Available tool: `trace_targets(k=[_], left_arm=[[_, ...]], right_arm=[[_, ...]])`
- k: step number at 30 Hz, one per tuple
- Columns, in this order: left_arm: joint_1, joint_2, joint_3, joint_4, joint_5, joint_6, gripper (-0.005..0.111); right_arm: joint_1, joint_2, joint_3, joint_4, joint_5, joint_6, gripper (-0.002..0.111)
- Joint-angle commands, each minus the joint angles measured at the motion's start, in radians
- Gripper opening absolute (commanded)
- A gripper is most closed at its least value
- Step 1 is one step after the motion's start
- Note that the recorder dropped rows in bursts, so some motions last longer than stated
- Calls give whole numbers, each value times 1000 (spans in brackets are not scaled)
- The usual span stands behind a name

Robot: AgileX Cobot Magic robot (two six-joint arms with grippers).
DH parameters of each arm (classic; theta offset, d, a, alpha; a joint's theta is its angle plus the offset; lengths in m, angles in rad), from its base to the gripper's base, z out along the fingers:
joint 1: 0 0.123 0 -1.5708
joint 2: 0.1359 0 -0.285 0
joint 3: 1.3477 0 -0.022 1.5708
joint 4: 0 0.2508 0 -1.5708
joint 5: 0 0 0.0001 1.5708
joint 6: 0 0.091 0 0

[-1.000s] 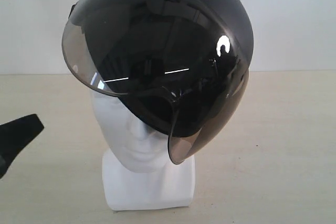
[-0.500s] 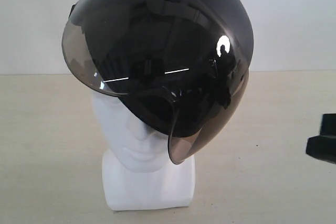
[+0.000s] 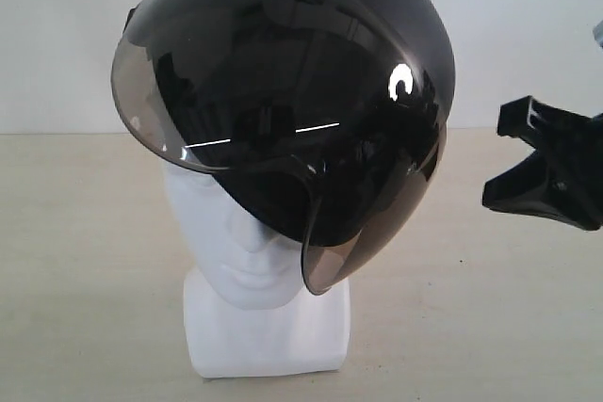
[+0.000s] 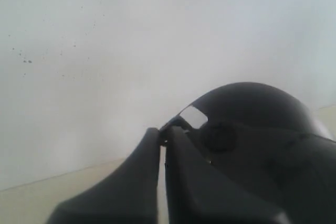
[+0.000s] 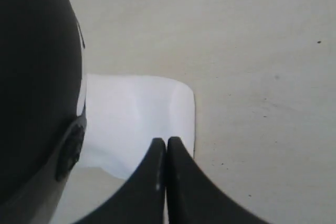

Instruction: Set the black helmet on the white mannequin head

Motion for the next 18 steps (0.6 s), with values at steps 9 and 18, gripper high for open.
trace_targets(k=[9,18], left_arm=[[4,231,-279,1,47,24,4],[4,380,-359,-18,38,49,4]], right_arm=[[-307,343,-16,562,452,-549,0],[-357,594,-18,792,567,-830,0]])
